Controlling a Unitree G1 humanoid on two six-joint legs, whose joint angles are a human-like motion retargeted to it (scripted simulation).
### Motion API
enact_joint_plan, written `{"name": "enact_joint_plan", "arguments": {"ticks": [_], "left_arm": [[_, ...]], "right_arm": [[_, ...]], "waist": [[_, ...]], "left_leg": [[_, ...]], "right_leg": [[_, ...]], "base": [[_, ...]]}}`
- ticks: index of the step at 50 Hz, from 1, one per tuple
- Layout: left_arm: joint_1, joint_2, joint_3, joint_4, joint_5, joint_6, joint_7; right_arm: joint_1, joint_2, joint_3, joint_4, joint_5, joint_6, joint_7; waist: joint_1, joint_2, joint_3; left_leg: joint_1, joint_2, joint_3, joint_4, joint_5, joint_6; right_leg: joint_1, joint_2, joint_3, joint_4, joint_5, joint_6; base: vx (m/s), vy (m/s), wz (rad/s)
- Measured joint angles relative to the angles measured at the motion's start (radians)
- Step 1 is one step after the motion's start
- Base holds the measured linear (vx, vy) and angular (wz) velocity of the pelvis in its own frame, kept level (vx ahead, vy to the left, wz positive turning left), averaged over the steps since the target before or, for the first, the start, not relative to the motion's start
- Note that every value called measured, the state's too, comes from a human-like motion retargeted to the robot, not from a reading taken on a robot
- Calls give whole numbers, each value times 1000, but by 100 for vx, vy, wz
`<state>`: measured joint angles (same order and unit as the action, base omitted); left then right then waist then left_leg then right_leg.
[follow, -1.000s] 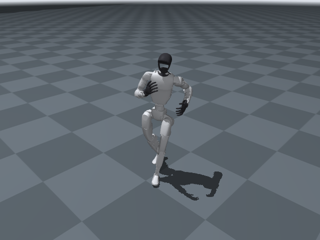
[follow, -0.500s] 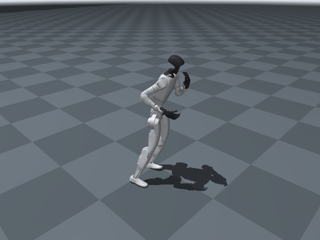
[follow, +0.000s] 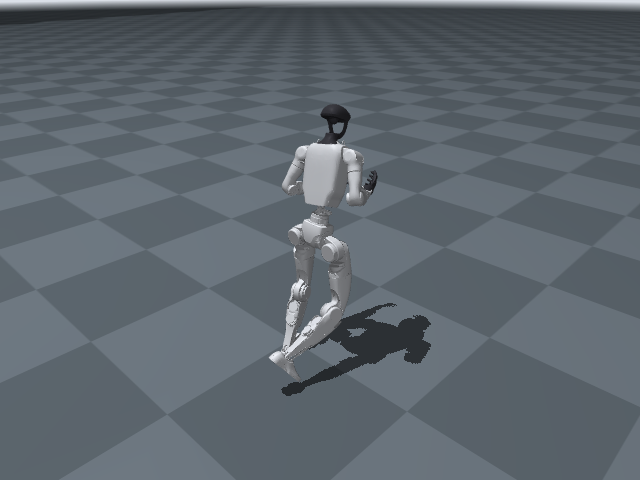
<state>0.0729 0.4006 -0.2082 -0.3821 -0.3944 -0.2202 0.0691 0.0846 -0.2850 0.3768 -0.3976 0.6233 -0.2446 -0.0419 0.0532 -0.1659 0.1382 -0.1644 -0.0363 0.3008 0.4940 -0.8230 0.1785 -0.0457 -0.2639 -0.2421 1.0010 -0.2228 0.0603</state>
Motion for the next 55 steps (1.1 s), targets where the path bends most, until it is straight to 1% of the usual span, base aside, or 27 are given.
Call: {"name": "enact_joint_plan", "arguments": {"ticks": [3, 5, 7, 10, 12, 15, 16, 17, 19, 20, 22, 23, 25, 27, 28, 30, 32, 33, 35, 37, 38, 40, 42, 45, 48, 51, 55], "left_arm": [[-316, -88, -93, 7, 132, 14, 135], [-477, -130, -78, -55, 195, 16, 153], [-582, -148, -33, -130, 240, 22, 165], [-693, -181, -15, -203, 240, 24, 230], [-750, -210, -51, -217, 229, 41, 261], [-792, -236, -87, -217, 279, 74, 230], [-765, -234, -76, -212, 279, 71, 169], [-726, -233, -62, -203, 275, 68, 111], [-591, -233, -14, -152, 286, 79, 30], [-511, -233, 16, -111, 323, 102, 17], [-329, -205, 59, 12, 388, 77, 104], [-230, -172, 84, 59, 466, 117, 94], [23, -87, 119, 44, 375, 42, 67], [283, 54, 187, -28, 239, 17, -7], [404, 104, 225, -66, 124, 39, -29], [609, 173, 297, -80, -61, -46, -27], [703, 207, 380, -41, -138, -28, -120], [719, 225, 408, -18, -88, -43, -115], [685, 217, 419, 20, -26, -63, -102], [578, 164, 371, 46, 55, -75, -102], [504, 133, 335, 64, 109, -74, -89], [310, 66, 242, 113, 206, -76, -30], [72, 32, 151, 177, 385, -77, 35], [-292, 8, 62, 160, 594, -38, 153], [-466, -45, 62, 34, 592, -4, 249], [-491, -100, 59, -80, 494, -14, 297], [-455, -131, 63, -190, 453, 12, 242]], "right_arm": [[116, -19, -33, 38, 31, -20, -76], [192, -92, -81, -24, 93, -15, -8], [246, -205, -157, -105, 105, 15, 80], [304, -334, -248, -176, 126, 44, 143], [312, -369, -258, -182, 114, 64, 151], [244, -358, -197, -154, 36, 91, 187], [178, -335, -151, -119, -5, 99, 213], [108, -309, -104, -80, -39, 106, 235], [-54, -240, -9, 34, -77, 113, 243], [-144, -199, 34, 106, -90, 115, 228], [-320, -131, 61, 217, -148, 63, 96], [-395, -104, 45, 231, -208, 57, 46], [-517, -53, -8, 173, -265, 14, -44], [-579, -3, -53, 42, -183, -2, -56], [-587, 15, -61, -34, -107, -9, -74], [-568, 23, -64, -171, -7, -75, -102], [-500, 5, -51, -263, 17, -84, -61], [-459, -8, -46, -286, 7, -93, -43], [-367, -32, -30, -290, -19, -96, -8], [-284, -45, 0, -224, -83, -90, 28], [-250, -48, 18, -171, -131, -85, 33], [-188, -54, 41, -44, -240, -80, 13], [-93, -74, 21, 60, -355, -89, 0], [108, -137, -78, 63, -347, -91, 40], [290, -270, -176, -36, -236, -71, 100], [389, -351, -232, -49, -205, -32, 129], [405, -356, -266, 17, -265, 40, 154]], "waist": [[-68, 18, 62], [-139, 65, 72], [-230, 128, 58], [-376, 219, 38], [-446, 242, 33], [-490, 233, 55], [-479, 208, 76], [-465, 182, 97], [-430, 135, 127], [-415, 123, 134], [-374, 143, 131], [-337, 149, 125], [-243, 135, 91], [-128, 57, 50], [-73, 12, 29], [24, -67, 0], [107, -90, 2], [140, -78, 13], [180, -25, 57], [160, 38, 107], [132, 58, 127], [63, 59, 170], [-9, 44, 193], [-119, 49, 169], [-281, 131, 94], [-417, 206, 46], [-504, 201, 41]], "left_leg": [[7, 17, -80, 67, -35, -54], [70, 47, -114, -7, -3, -98], [160, 84, -127, -140, 98, -132], [267, 125, -155, -285, 325, -173], [317, 128, -180, -318, 489, -209], [420, 109, -215, -361, 685, -224], [459, 90, -230, -339, 704, -189], [484, 69, -242, -289, 707, -151], [438, 36, -235, -22, 619, -79], [369, 37, -212, 171, 548, -57], [168, 103, -152, 532, 414, -29], [78, 129, -129, 655, 361, -10], [-97, 156, -92, 797, 293, 8], [-219, 108, -63, 737, 280, 38], [-261, 88, -38, 659, 287, 38], [-296, 59, 35, 412, 330, 22], [-246, 51, 119, 77, 394, -20], [-209, 56, 149, -82, 418, -56], [-132, 75, 164, -301, 455, -127], [-81, 112, 108, -311, 485, -150], [-69, 125, 67, -258, 473, -130], [-61, 121, -3, -85, 362, -63], [-68, 110, -41, 93, 228, -24], [-22, 95, -73, 111, 162, -71], [46, 123, -133, -14, 247, -158], [161, 157, -197, -182, 459, -215], [375, 149, -295, -341, 748, -250]], "right_leg": [[-144, -19, 21, 179, -152, -41], [-232, 7, 34, 174, -235, -54], [-298, 45, 17, 56, -273, -57], [-334, 104, -37, -270, -243, -22], [-321, 120, -90, -520, -196, 18], [-285, 154, -134, -766, -114, 60], [-262, 173, -95, -773, -89, 51], [-236, 187, -54, -767, -78, 37], [-185, 190, 27, -685, -136, -12], [-172, 184, 54, -624, -194, -39], [-188, 182, 67, -513, -311, -62], [-189, 179, 74, -477, -350, -63], [-188, 170, 98, -444, -382, -47], [-116, 136, 136, -551, -324, -3], [-77, 110, 150, -605, -272, 21], [10, 56, 165, -713, -121, 69], [116, 42, 181, -803, 62, 98], [174, 57, 195, -834, 140, 108], [296, 103, 219, -848, 230, 103], [340, 141, 176, -676, 192, 40], [315, 139, 132, -516, 141, 4], [214, 90, 75, -151, 25, -58], [79, 65, 96, 136, -78, -85], [-163, 82, 129, 341, -170, -81], [-345, 82, 32, 203, -187, -68], [-393, 103, -63, -217, -121, -43], [-298, 114, -19, -845, -37, 32]], "base": [[56, 1, 190], [74, -1, 105], [86, -6, 55], [98, -14, 55], [106, -22, 55], [107, -27, -13], [106, -27, -103], [106, -24, -142], [105, -18, -132], [101, -11, -86], [100, -7, -51], [104, -7, -57], [112, -8, -80], [123, -5, -89], [131, 2, -66], [136, 11, -38], [140, 20, -26], [140, 25, -25], [139, 26, -5], [133, 26, 57], [126, 23, 105], [120, 20, 128], [116, 11, 121], [117, -1, 111], [126, -15, 121], [133, -33, 106], [141, -53, 83]]}}
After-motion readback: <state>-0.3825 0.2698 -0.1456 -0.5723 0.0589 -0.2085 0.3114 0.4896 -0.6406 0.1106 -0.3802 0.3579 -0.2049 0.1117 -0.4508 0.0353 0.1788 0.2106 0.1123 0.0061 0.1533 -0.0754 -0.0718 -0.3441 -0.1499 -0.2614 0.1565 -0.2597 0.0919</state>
